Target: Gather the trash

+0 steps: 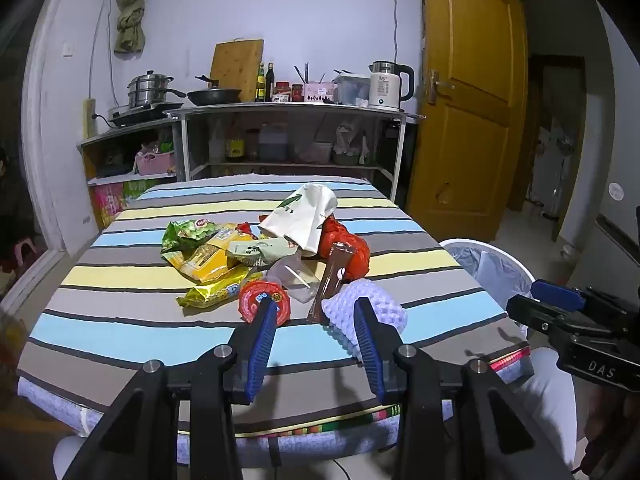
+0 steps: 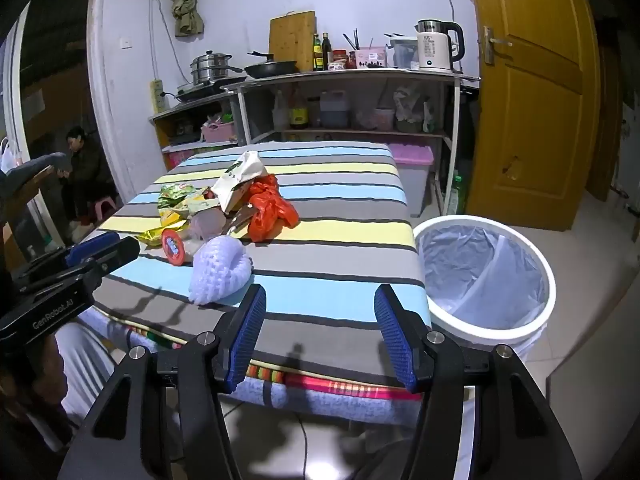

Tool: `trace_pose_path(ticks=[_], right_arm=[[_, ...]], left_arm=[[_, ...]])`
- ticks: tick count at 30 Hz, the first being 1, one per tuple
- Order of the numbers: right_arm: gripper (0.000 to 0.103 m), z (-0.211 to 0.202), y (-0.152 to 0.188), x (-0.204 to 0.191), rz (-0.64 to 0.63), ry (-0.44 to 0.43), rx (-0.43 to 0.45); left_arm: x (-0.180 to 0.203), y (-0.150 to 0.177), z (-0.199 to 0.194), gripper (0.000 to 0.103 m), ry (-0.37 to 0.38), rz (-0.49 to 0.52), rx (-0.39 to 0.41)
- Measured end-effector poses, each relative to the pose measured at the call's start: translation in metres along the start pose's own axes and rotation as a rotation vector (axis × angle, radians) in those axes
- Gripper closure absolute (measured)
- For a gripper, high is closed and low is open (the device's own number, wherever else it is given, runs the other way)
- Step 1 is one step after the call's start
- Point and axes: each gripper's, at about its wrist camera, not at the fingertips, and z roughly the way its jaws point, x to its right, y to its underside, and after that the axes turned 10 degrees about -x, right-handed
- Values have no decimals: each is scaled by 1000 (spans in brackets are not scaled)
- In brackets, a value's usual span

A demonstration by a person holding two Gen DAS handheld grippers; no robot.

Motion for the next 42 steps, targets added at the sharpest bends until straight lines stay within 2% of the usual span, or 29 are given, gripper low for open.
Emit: trace_pose_path(ticks=[14,42], right_arm=[[46,1,5,0,16,-21,7],[46,-4,0,-4,7,-8,1]], left_arm=[[4,-2,-5,63,4,15,9],[-4,1,-3,63,19,1,3]])
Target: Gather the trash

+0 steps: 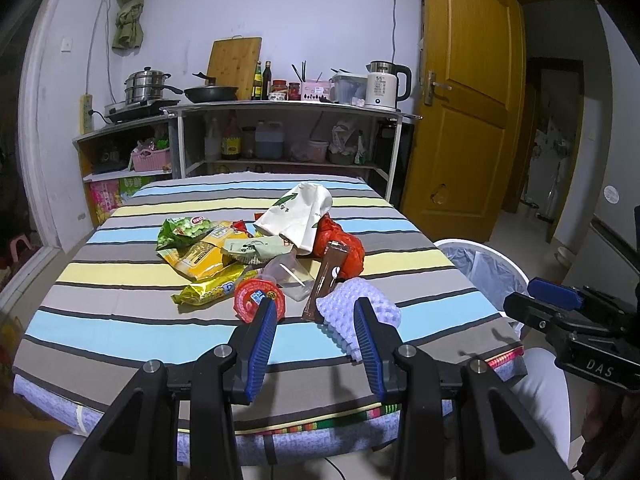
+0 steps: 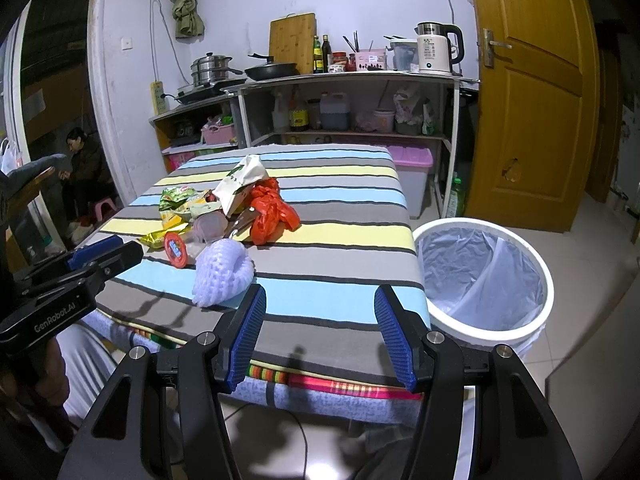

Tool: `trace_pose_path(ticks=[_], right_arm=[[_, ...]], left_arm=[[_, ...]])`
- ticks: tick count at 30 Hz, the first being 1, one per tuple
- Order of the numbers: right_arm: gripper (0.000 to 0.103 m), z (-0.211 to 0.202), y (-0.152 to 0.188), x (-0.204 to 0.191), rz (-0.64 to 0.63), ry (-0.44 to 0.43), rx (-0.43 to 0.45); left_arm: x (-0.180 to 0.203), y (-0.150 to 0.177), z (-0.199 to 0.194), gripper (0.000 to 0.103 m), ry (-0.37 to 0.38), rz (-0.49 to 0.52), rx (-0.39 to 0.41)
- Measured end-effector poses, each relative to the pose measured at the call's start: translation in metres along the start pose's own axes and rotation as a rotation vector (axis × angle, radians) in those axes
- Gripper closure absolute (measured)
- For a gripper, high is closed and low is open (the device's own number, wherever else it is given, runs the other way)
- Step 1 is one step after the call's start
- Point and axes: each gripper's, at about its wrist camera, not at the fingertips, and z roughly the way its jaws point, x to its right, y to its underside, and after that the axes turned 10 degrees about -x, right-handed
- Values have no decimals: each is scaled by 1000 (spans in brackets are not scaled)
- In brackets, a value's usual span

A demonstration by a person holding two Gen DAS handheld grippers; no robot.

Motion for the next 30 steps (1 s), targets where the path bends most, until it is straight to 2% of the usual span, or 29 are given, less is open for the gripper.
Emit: trace_pose_path(ticks=[30], right_arm=[[46,0,1,1,4,-5,0]], left_arm=[[0,2,-1,63,5,-2,-5]])
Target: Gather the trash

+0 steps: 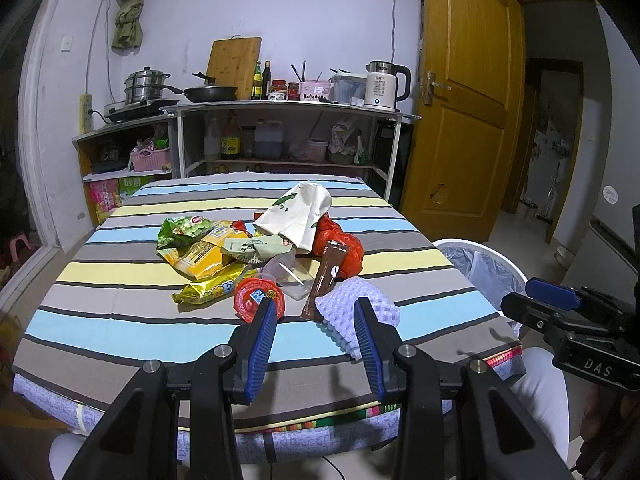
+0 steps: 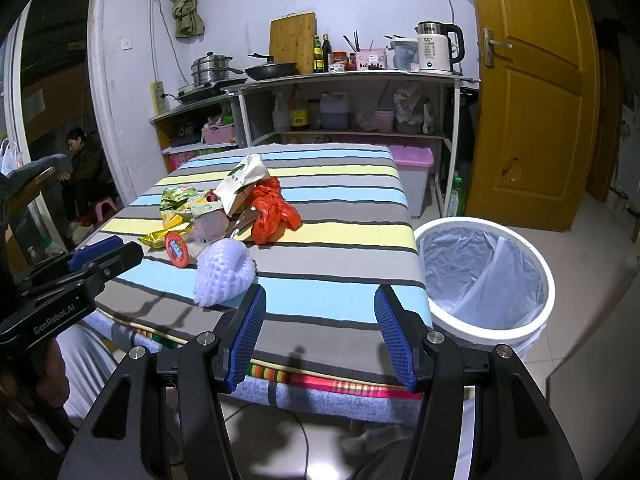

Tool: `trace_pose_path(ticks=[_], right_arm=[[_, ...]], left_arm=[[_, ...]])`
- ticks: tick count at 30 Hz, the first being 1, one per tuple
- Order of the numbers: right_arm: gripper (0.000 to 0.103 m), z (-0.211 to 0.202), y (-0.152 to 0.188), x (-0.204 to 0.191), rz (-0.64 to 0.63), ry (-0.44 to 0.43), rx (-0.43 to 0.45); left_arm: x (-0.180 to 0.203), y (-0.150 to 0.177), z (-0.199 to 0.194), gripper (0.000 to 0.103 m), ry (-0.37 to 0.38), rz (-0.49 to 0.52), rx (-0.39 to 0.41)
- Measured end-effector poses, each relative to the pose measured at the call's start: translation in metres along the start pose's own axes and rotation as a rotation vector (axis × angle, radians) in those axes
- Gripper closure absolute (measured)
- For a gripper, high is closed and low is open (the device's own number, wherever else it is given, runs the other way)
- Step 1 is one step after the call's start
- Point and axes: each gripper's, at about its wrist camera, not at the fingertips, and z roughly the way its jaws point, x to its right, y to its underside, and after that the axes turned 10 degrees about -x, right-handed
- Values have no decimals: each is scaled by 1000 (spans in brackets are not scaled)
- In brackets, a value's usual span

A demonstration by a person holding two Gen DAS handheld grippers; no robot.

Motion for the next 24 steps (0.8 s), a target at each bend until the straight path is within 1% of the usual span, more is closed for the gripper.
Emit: trace_pose_path(ticks=[24], right_arm=[[46,0,0,-2,-3,0,-2]], left_arm=[[-3,-1,1,63,7,-9,-8]])
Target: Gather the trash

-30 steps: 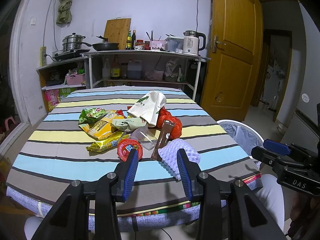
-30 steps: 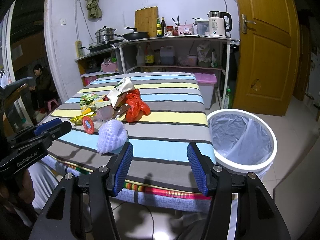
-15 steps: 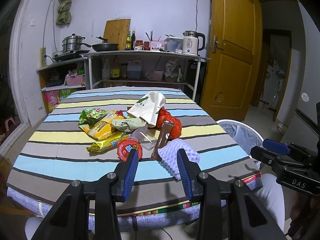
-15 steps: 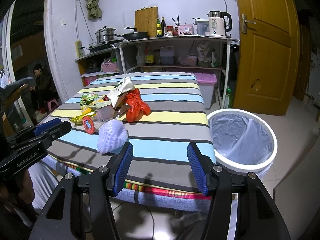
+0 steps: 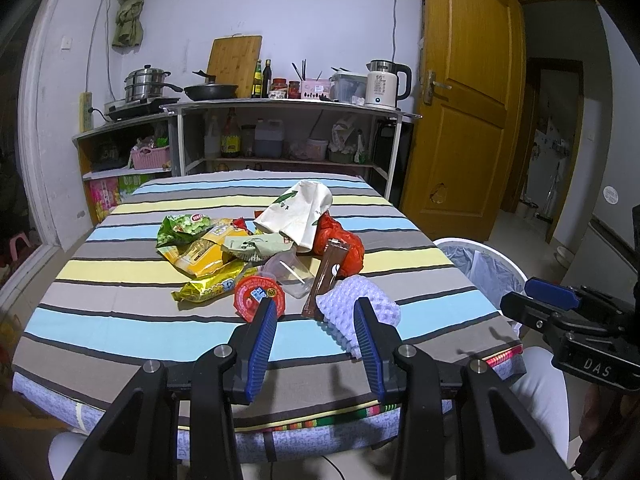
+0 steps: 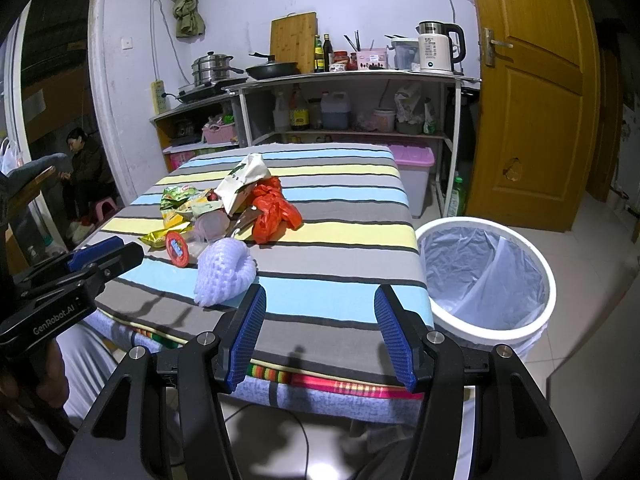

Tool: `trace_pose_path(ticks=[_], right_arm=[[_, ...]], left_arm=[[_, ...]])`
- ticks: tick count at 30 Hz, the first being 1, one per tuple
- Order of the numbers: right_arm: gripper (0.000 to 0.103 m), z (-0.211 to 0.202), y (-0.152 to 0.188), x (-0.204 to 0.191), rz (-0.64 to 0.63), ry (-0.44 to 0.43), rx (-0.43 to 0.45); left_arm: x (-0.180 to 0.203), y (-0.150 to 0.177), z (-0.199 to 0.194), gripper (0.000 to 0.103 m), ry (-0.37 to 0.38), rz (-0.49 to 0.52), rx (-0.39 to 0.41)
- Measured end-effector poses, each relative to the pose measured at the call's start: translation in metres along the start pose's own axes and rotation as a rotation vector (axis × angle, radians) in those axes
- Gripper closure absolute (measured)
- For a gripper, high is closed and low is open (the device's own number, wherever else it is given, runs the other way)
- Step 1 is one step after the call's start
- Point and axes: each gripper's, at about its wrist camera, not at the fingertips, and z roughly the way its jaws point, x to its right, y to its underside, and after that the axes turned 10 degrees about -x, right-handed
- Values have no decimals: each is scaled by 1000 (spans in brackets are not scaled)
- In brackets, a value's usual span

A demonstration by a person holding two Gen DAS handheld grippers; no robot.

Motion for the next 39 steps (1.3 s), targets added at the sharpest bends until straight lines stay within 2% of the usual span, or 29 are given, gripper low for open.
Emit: trace_pose_path(ticks=[8,15,24,27,32,35,39], right_arm=[[46,9,-3,-7,-22,-21,-16],[46,28,-13,-23,-61,-83,-38],[46,72,-29,-51,-110,-169,-100],[46,88,-34,-57,-114,-191,-128],[46,109,-39,-62,-105,-180,-182],[65,113,-41,-60,-92,-208,-193],[74,113,-40,-58,-93,-211,-192]], left_arm=[[-9,1,9,63,-4,-35,-14],[-24,0,20,63,-13,-48,-36],[-51,-7,46,48,-8,-74,-85],[-56,-8,56,48,-1,-90,-97],[-61,-14,72,47,17,-97,-112],[-62,-19,80,48,31,-103,-118],[-60,-24,91,47,28,-105,-129]])
